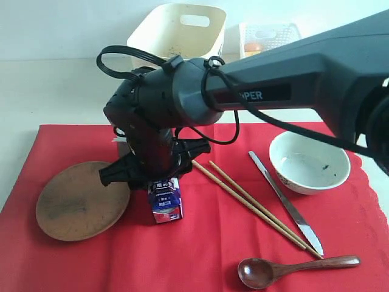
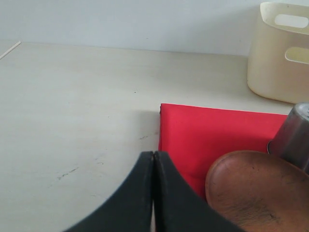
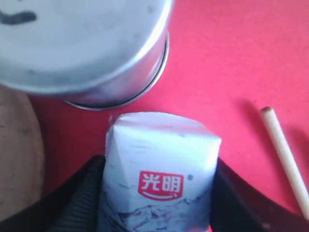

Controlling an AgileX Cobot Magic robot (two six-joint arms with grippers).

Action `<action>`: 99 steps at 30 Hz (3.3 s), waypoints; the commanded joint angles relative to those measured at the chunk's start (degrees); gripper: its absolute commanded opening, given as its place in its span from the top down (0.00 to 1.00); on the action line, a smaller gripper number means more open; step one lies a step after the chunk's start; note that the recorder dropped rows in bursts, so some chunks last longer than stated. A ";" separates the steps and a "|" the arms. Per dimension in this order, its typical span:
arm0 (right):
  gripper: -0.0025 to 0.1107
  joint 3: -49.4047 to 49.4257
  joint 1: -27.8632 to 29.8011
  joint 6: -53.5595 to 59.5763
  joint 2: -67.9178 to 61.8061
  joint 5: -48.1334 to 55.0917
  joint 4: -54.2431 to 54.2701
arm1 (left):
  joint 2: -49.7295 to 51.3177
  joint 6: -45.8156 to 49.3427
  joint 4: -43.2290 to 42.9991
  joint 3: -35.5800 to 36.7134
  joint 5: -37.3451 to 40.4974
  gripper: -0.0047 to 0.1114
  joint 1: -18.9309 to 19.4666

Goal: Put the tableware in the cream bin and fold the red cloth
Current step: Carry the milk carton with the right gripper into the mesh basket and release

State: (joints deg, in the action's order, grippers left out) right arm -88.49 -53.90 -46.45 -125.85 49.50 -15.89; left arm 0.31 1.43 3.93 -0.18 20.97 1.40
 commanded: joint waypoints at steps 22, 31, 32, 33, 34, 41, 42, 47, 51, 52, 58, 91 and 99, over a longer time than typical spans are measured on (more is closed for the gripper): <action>0.98 0.07 13.10 3.39 20.01 6.31 -9.79 | -0.31 -0.05 -0.04 0.18 -0.71 0.95 -0.36; 0.98 0.07 28.89 6.29 19.39 -13.68 -9.66 | -0.31 -0.05 -0.04 0.18 -0.71 0.95 -0.36; 0.98 0.07 30.15 6.29 19.06 -15.65 -9.66 | -0.31 -0.05 -0.04 0.18 -0.71 0.95 -0.36; 0.98 0.07 31.91 6.29 18.27 -19.04 -9.66 | -0.31 -0.05 -0.04 0.18 -0.71 0.95 -0.36; 0.98 0.07 32.70 6.29 17.84 -20.43 -9.66 | -0.31 -0.05 -0.04 0.18 -0.71 0.95 -0.36; 0.98 0.07 38.50 6.29 13.26 -31.33 -10.29 | -0.31 -0.05 -0.04 0.18 -0.71 0.95 -0.36; 0.98 0.07 39.28 6.29 12.46 -32.71 -11.16 | -0.31 -0.05 -0.04 0.18 -0.71 0.95 -0.36; 0.98 0.07 41.62 6.17 8.53 -36.60 -16.25 | -0.31 -0.05 -0.04 0.18 -0.71 0.95 -0.36; 0.98 0.07 42.56 6.17 6.03 -40.89 -16.25 | -0.31 -0.05 -0.04 0.18 -0.71 0.95 -0.36; 0.98 0.07 42.56 6.43 5.65 -41.97 -16.25 | -0.31 -0.05 -0.04 0.18 -0.71 0.95 -0.36; 0.93 0.07 42.56 6.48 4.11 -48.69 -19.05 | -0.31 -0.05 -0.04 0.18 -0.71 0.95 -0.36; 0.58 0.07 42.56 8.92 20.75 -13.88 -16.98 | -0.31 -0.05 -0.04 0.18 -0.71 0.95 -0.36; 0.98 0.18 42.56 14.74 31.64 2.23 -6.44 | -0.31 -0.05 -0.04 0.18 -0.71 0.95 -0.36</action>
State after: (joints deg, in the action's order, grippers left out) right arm -88.29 -11.56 -35.93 -97.78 47.27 -27.40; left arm 0.31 1.43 3.93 -0.18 20.97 1.40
